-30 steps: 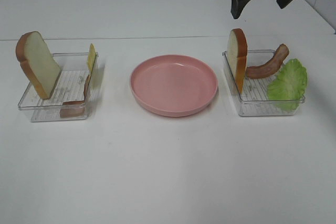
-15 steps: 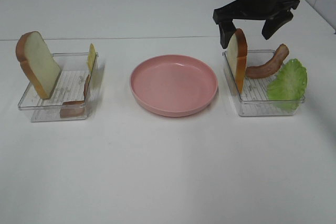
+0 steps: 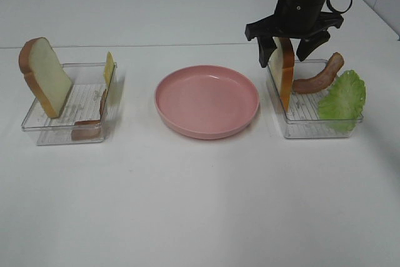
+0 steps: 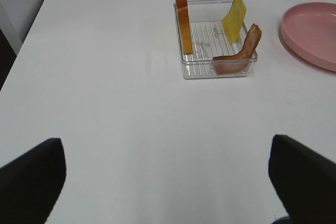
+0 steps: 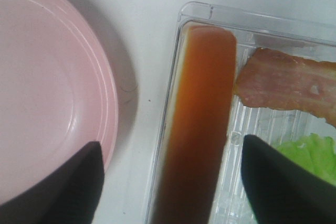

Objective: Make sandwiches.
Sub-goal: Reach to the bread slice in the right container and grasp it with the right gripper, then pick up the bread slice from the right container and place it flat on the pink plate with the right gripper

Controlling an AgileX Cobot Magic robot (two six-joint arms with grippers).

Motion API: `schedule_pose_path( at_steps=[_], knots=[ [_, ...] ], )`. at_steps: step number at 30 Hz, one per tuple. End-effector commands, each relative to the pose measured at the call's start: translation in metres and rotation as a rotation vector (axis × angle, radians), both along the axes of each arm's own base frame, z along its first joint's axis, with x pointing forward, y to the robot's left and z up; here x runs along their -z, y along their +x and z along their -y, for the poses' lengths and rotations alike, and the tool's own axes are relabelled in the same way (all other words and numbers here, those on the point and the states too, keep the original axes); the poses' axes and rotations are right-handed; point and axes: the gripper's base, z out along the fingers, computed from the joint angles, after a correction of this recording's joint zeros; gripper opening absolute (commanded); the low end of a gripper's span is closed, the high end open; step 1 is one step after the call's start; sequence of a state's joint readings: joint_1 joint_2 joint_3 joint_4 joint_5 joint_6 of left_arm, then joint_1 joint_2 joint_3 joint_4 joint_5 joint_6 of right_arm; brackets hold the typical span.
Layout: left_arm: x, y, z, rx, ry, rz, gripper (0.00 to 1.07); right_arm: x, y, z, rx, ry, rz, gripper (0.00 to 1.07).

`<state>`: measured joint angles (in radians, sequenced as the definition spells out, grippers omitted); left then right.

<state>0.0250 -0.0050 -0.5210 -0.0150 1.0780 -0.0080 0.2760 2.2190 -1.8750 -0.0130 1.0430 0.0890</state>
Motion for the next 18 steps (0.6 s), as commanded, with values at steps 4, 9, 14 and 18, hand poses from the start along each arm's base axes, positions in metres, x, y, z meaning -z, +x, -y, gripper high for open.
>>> schedule_pose_path(
  at_steps=[4,9,14,18],
  knots=[
    [0.000,-0.001,0.000,-0.003,-0.002,0.008,0.98,0.004,0.001,-0.001,0.024,-0.002,-0.006,0.25],
    [0.000,-0.001,0.000,-0.003,-0.002,0.008,0.98,-0.002,-0.002,0.000,0.008,-0.006,-0.011,0.00],
    [0.000,-0.001,0.000,-0.003,-0.002,0.008,0.98,-0.013,-0.008,0.002,-0.005,-0.014,-0.029,0.00],
    [0.000,-0.001,0.000,-0.003,-0.002,0.008,0.98,-0.037,-0.016,0.004,-0.010,-0.008,-0.018,0.00]
  ],
)
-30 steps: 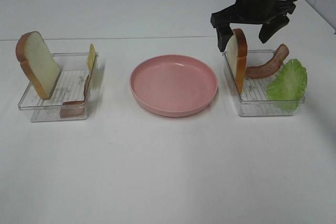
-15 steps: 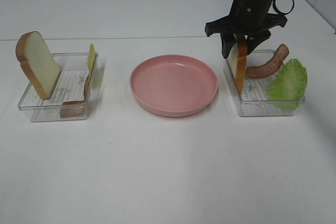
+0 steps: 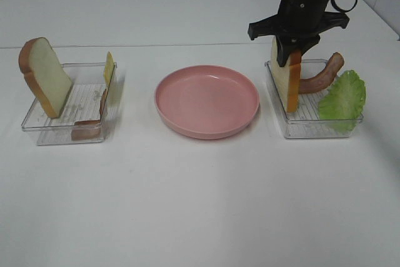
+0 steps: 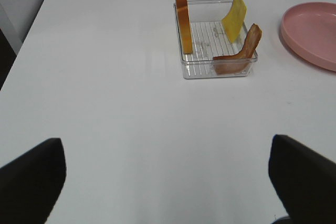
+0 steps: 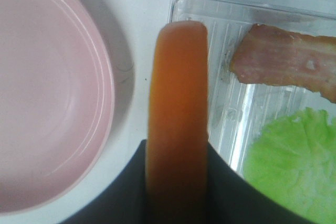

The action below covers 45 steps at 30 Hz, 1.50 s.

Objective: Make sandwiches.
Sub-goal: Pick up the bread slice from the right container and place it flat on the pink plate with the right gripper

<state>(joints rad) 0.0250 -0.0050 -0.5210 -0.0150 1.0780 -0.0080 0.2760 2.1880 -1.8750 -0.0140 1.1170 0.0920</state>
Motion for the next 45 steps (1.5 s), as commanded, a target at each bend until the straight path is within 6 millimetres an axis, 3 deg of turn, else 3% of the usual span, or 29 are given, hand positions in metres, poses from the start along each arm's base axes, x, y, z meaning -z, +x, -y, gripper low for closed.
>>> schedule_pose_path(
  at_steps=[1,2,4,7,9,12,15,16,18,19,22,24,26,37,45],
  knots=[
    [0.000,-0.001,0.000,-0.003,-0.002,0.008,0.98,-0.032,-0.010,0.002,-0.013,0.008,0.035,0.00],
    [0.000,-0.001,0.000,-0.003,-0.002,0.008,0.98,-0.032,-0.010,0.002,-0.013,0.008,0.035,0.00],
    [0.000,-0.001,0.000,-0.003,-0.002,0.008,0.98,-0.062,-0.019,0.005,-0.014,0.025,0.093,0.00],
    [0.000,-0.001,0.000,-0.003,-0.002,0.008,0.98,-0.070,-0.022,0.005,-0.014,0.030,0.107,0.00],
    [0.000,-0.001,0.000,-0.003,-0.002,0.008,0.98,-0.094,-0.033,0.003,-0.017,0.075,0.150,0.00],
    [0.000,-0.001,0.000,-0.003,-0.002,0.008,0.98,-0.101,-0.037,0.000,-0.021,0.097,0.163,0.00],
    [0.000,-0.001,0.000,-0.003,-0.002,0.008,0.98,-0.103,-0.041,-0.015,-0.042,0.153,0.153,0.00],
    [0.000,-0.001,0.000,-0.003,-0.002,0.008,0.98,-0.100,-0.045,-0.031,-0.069,0.191,0.146,0.00],
    [0.000,-0.001,0.000,-0.003,-0.002,0.008,0.98,-0.099,-0.046,-0.038,-0.080,0.207,0.144,0.00],
    [0.000,-0.001,0.000,-0.003,-0.002,0.008,0.98,-0.093,-0.047,-0.055,-0.109,0.231,0.151,0.00],
    [0.000,-0.001,0.000,-0.003,-0.002,0.008,0.98,-0.091,-0.048,-0.063,-0.123,0.242,0.155,0.00],
    [0.000,-0.001,0.000,-0.003,-0.002,0.008,0.98,-0.076,-0.050,-0.091,-0.161,0.288,0.154,0.00],
    [0.000,-0.001,0.000,-0.003,-0.002,0.008,0.98,-0.066,-0.047,-0.100,-0.160,0.312,0.147,0.00],
    [0.000,-0.001,0.000,-0.003,-0.002,0.008,0.98,-0.013,-0.032,-0.119,-0.122,0.373,0.075,0.00],
    [0.000,-0.001,0.000,-0.003,-0.002,0.008,0.98,0.005,-0.025,-0.121,-0.104,0.375,0.074,0.00]
  ],
)
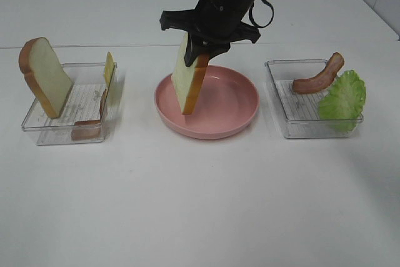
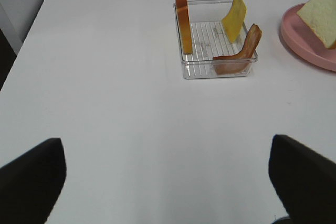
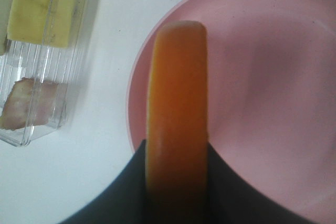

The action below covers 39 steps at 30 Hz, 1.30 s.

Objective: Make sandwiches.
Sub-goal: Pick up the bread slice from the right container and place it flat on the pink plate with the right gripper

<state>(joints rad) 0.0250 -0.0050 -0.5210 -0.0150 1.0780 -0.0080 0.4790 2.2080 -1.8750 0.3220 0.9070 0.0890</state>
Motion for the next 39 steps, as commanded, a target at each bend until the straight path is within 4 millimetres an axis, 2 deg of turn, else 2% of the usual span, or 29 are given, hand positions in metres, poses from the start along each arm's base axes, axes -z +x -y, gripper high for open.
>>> schedule_pose_path(
  at_steps=[1,11,20,30,31,32,33,34,35,36,37,38,39],
  knots=[
    [0.000,-0.001,0.000,-0.003,-0.002,0.008,0.98,0.006,0.003,-0.003,-0.007,0.010,0.016,0.00],
    [0.000,-0.001,0.000,-0.003,-0.002,0.008,0.98,0.011,0.011,0.008,-0.011,0.097,-0.031,0.00],
    [0.000,-0.001,0.000,-0.003,-0.002,0.008,0.98,0.035,0.015,0.011,-0.039,0.025,-0.040,0.00],
    [0.000,-0.001,0.000,-0.003,-0.002,0.008,0.98,0.035,0.016,0.013,-0.032,0.003,-0.023,0.01],
    [0.000,-0.001,0.000,-0.003,-0.002,0.008,0.98,0.035,0.017,0.013,-0.032,0.001,-0.019,0.10],
    [0.000,-0.001,0.000,-0.003,-0.002,0.008,0.98,0.036,0.017,0.014,-0.037,-0.013,-0.012,0.26],
    [0.000,-0.001,0.000,-0.003,-0.002,0.008,0.98,0.036,0.017,0.014,-0.037,-0.013,-0.012,0.26],
    [0.000,-0.001,0.000,-0.003,-0.002,0.008,0.98,0.036,0.017,0.015,-0.041,-0.023,-0.007,0.37],
    [0.000,-0.001,0.000,-0.003,-0.002,0.008,0.98,0.036,0.017,0.015,-0.041,-0.023,-0.007,0.37],
    [0.000,-0.001,0.000,-0.003,-0.002,0.008,0.98,0.037,0.018,0.016,-0.048,-0.042,0.001,0.58],
    [0.000,-0.001,0.000,-0.003,-0.002,0.008,0.98,0.037,0.018,0.017,-0.051,-0.053,0.006,0.69],
    [0.000,-0.001,0.000,-0.003,-0.002,0.008,0.98,0.037,0.018,0.017,-0.051,-0.053,0.006,0.69],
    [0.000,-0.001,0.000,-0.003,-0.002,0.008,0.98,0.037,0.019,0.018,-0.061,-0.076,0.016,0.86]
  ],
)
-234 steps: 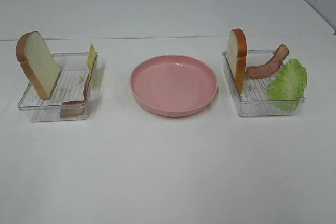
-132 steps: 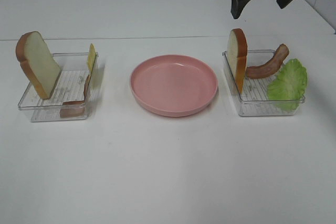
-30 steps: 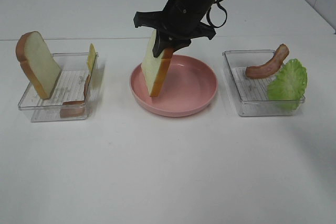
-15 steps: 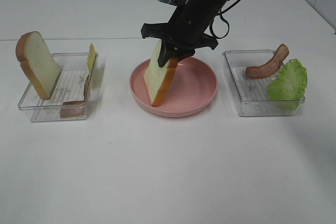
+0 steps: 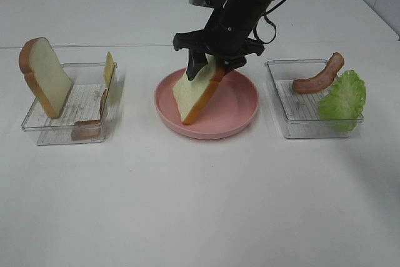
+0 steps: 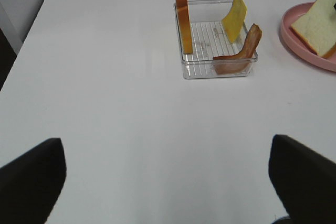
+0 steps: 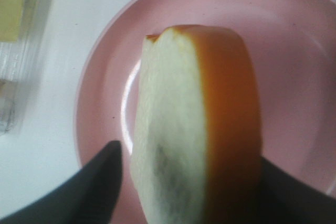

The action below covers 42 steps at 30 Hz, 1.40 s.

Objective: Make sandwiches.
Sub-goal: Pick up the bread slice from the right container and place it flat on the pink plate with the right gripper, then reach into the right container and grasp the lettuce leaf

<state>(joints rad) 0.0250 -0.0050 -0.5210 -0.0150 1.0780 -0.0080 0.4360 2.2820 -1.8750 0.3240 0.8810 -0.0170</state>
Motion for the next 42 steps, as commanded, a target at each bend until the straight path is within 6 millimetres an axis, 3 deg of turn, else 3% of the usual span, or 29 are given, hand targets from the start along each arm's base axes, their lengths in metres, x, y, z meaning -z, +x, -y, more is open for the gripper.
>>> schedule_pose_path(
  at_steps=[1,9,14,17,19,25,27,32,38,42],
  knots=[
    [0.000,-0.001,0.000,-0.003,-0.002,0.008,0.98,0.003,0.002,0.005,-0.028,-0.066,0.031,0.98],
    [0.000,-0.001,0.000,-0.003,-0.002,0.008,0.98,-0.001,0.002,0.011,-0.058,-0.134,0.049,0.99],
    [0.000,-0.001,0.000,-0.003,-0.002,0.008,0.98,-0.036,-0.001,0.021,-0.083,-0.201,0.143,0.99],
    [0.000,-0.001,0.000,-0.003,-0.002,0.008,0.98,-0.043,-0.003,0.022,-0.086,-0.210,0.154,0.99],
    [0.000,-0.001,0.000,-0.003,-0.002,0.008,0.98,-0.072,-0.010,0.029,-0.092,-0.236,0.198,0.99],
    [0.000,-0.001,0.000,-0.003,-0.002,0.008,0.98,-0.106,-0.021,0.042,-0.073,-0.300,0.247,0.99],
    [0.000,-0.001,0.000,-0.003,-0.002,0.008,0.98,-0.125,-0.028,0.054,-0.066,-0.362,0.273,0.99],
    [0.000,-0.001,0.000,-0.003,-0.002,0.008,0.98,-0.147,-0.035,0.080,-0.015,-0.457,0.277,0.99],
    [0.000,-0.001,0.000,-0.003,-0.002,0.008,0.98,-0.164,-0.038,0.109,0.054,-0.467,0.262,0.99],
    [0.000,-0.001,0.000,-0.003,-0.002,0.008,0.98,-0.170,-0.036,0.147,0.146,-0.485,0.222,0.99]
  ],
)
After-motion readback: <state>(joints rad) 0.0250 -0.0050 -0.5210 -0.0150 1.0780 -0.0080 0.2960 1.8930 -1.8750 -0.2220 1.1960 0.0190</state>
